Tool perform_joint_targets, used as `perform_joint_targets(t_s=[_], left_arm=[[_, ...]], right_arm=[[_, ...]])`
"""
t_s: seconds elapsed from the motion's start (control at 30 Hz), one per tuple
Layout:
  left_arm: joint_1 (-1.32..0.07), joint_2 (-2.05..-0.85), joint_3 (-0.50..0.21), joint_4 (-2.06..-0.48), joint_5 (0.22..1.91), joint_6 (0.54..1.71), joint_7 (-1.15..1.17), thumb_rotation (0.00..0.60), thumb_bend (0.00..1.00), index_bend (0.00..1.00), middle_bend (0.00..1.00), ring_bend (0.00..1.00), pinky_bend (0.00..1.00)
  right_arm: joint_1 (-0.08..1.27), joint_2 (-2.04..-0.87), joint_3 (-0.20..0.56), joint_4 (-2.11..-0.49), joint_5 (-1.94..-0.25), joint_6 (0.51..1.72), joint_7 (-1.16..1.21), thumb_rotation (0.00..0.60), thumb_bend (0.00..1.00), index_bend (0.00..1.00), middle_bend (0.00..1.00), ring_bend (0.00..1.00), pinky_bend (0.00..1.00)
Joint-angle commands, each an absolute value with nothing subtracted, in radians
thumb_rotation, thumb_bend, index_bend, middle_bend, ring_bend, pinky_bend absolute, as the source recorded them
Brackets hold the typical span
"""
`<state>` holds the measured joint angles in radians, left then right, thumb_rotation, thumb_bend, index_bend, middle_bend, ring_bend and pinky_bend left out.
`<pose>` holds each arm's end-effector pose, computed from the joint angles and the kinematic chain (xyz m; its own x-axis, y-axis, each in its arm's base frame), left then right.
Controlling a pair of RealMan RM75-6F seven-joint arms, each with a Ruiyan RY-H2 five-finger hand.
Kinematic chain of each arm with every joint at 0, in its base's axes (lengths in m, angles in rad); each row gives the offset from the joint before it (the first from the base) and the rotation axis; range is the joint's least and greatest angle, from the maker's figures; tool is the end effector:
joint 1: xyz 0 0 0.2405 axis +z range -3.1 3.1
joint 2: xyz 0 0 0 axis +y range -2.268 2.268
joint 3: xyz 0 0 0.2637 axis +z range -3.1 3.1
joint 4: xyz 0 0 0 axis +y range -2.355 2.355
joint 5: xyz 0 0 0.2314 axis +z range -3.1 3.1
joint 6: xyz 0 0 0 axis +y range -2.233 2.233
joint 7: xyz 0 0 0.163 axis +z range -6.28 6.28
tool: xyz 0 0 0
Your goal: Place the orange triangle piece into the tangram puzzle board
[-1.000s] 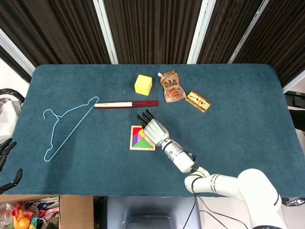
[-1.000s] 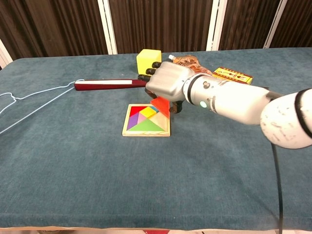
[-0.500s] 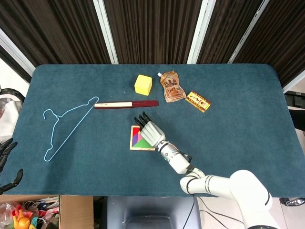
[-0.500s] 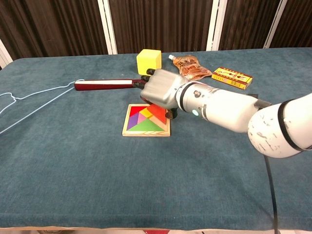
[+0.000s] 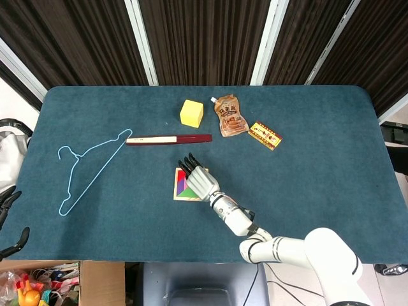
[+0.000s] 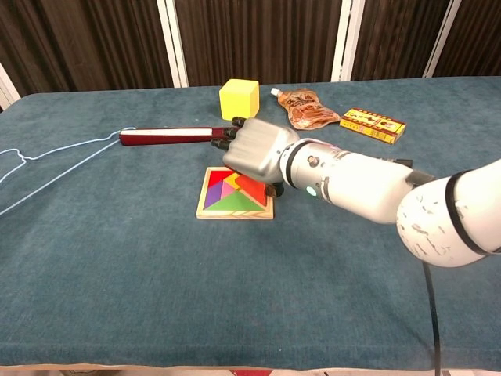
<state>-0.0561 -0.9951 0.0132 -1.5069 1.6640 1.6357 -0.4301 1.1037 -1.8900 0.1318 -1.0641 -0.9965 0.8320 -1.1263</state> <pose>-0.3326 0.1779 0.1961 0.2032 -0.0190 0.9789 0.9657 -0.1612 -0.2036 -0.0517 -0.4031 -0.1504 0.9297 0.2245 0.2920 -0.1166 -0.5725 0.8116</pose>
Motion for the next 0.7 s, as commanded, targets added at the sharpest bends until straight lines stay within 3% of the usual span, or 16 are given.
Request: perform_joint_targets(t_s=[0.03, 0.7], left_arm=[[-0.062, -0.995, 0.009, -1.51, 1.662, 1.629, -0.428, 0.6, 0.47, 0.0, 0.0, 0.0, 0.02], [-0.061, -0.988, 0.013, -1.52, 1.666, 1.632, -0.425, 0.6, 0.47, 0.0, 0.0, 0.0, 0.02]], right_arm=[[1.103, -1.888, 0.128, -1.071, -0.989, 0.836, -1.136, 0.6, 0.44, 0.49, 0.0, 0.0, 0.0], [1.107, -1.872, 0.115, -1.105, -0.965, 0.849, -1.15, 0.6, 0.44, 0.44, 0.0, 0.0, 0.0]])
